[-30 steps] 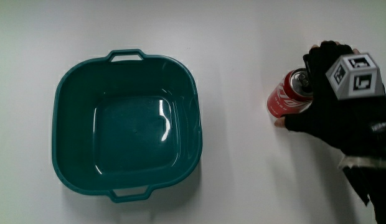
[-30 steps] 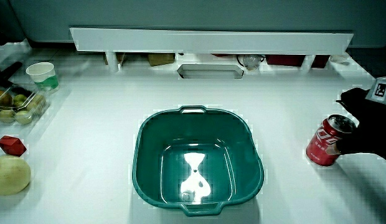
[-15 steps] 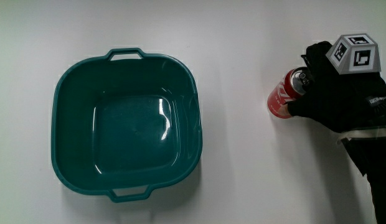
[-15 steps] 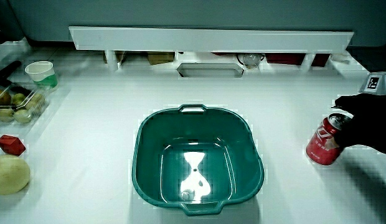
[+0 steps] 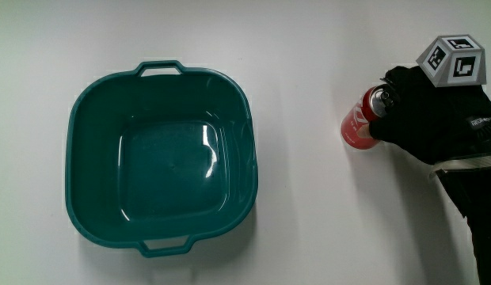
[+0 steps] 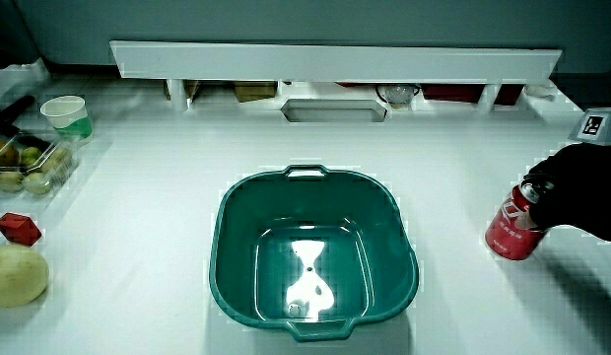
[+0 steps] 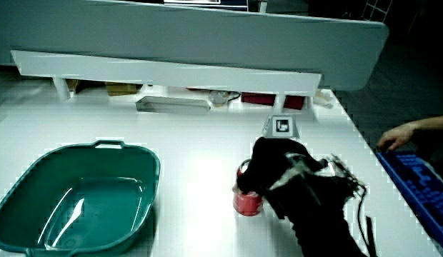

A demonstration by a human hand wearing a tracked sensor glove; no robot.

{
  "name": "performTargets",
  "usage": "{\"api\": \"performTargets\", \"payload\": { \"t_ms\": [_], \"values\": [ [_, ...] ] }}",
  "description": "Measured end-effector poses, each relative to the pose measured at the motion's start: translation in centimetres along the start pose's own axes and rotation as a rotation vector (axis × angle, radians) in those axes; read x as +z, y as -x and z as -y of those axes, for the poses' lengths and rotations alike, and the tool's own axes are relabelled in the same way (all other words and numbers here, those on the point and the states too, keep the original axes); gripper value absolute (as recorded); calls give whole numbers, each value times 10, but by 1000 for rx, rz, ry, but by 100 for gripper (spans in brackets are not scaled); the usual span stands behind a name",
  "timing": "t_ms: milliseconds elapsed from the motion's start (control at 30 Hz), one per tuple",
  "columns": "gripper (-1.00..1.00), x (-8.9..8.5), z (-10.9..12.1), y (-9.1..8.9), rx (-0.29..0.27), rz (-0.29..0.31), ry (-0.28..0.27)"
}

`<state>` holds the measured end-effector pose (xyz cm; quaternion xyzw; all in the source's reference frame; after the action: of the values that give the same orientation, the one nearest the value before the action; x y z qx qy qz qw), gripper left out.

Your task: Pick cola from desk

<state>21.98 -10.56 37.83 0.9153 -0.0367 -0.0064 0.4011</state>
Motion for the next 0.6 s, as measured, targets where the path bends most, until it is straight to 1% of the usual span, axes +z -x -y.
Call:
{"api": "performTargets", "payload": {
  "t_ms": [67,100,167,200,233,267,300,333,367,400,433,467,500,533,567,600],
  "values": [
    [96,0,2,1,2,7,-11],
    [100,2,4,3,10,-1,-10],
    [100,3,6,4,3,22,-33],
    [100,7,10,8,21,23,-43],
    [100,9,12,11,19,24,-49],
    [100,13,16,15,24,41,-72],
    [100,17,20,20,31,49,-71],
    [100,23,27,26,58,50,-84],
    [100,28,32,32,67,66,-118],
    [100,33,38,38,88,61,-114],
    [100,38,44,44,95,78,-150],
    [100,42,50,50,107,88,-170],
    [100,47,55,56,134,89,-174],
    [100,50,59,61,139,92,-189],
    [100,54,64,67,176,80,-199],
    [100,56,66,72,191,86,-194]
  ]
}}
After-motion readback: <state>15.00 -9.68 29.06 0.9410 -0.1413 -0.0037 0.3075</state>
